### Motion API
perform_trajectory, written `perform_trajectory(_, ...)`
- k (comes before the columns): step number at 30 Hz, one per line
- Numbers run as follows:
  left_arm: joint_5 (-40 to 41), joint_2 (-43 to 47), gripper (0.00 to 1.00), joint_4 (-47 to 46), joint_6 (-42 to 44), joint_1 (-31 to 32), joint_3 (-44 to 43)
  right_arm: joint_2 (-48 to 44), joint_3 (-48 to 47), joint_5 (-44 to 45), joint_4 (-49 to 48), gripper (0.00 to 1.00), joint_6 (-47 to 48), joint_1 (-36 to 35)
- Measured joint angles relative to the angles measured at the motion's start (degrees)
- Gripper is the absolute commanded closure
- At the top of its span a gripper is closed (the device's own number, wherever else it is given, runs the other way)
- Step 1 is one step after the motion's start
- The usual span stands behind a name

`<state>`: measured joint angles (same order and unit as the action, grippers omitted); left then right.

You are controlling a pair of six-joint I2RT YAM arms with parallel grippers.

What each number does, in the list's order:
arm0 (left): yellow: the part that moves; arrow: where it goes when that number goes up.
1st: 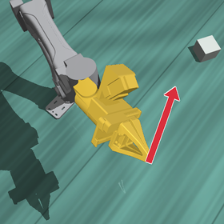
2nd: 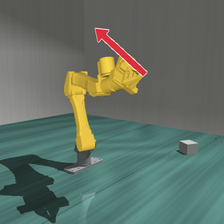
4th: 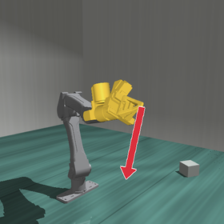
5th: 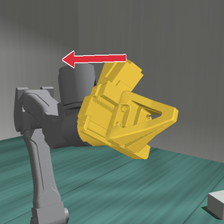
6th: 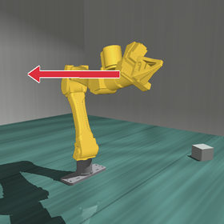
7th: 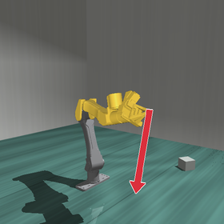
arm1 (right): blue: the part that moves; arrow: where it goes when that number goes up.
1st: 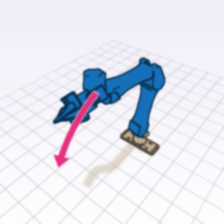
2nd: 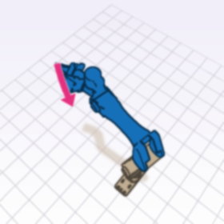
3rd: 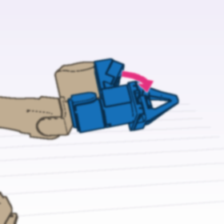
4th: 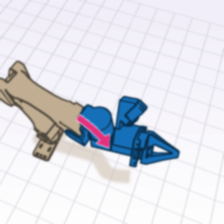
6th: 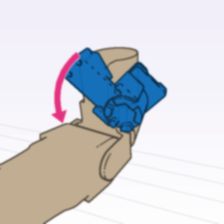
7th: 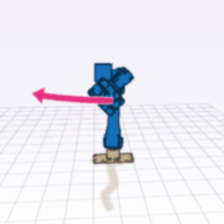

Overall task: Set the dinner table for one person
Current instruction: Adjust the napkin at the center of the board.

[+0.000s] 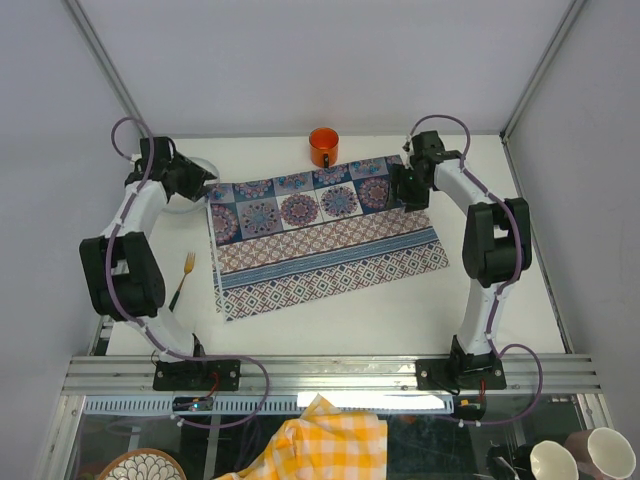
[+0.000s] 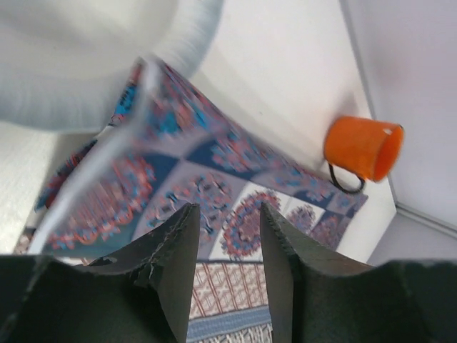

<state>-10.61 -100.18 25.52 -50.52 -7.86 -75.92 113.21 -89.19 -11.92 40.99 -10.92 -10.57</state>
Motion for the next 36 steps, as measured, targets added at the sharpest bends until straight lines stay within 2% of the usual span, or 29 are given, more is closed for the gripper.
perform_trajectory(2, 0.04, 4.02, 0.55, 1.9, 0.13, 0.48, 0.48, 0.0, 0.0, 1.07, -0.02, 0.39, 0.15, 0.15)
perform_trajectory(3, 0.2, 5.77, 0.38, 2.58, 0.26, 0.81, 0.63, 0.0, 0.0, 1.49, 0.02, 0.39, 0.28, 0.33)
perform_trajectory(4, 0.63, 8.04, 0.34, 3.69, 0.35, 1.42, 0.81, 0.0, 0.0, 1.9, 0.02, 0.39, 0.33, 0.59)
perform_trajectory(12, 4.68, 17.81, 0.36, 7.37, 2.21, 5.01, 0.9, -0.74, 2.47, 6.19, 0.0, 0.37, 0.13, 2.47)
perform_trajectory(22, 4.98, 19.39, 0.35, 9.22, 2.51, 10.16, 5.33, -9.42, 13.38, 12.92, 0.57, 0.36, -1.51, 5.75)
perform_trajectory(36, 4.15, 22.43, 0.35, 9.18, 2.51, 10.16, 7.28, -11.72, 21.92, 13.86, -0.15, 0.37, -2.73, 9.29)
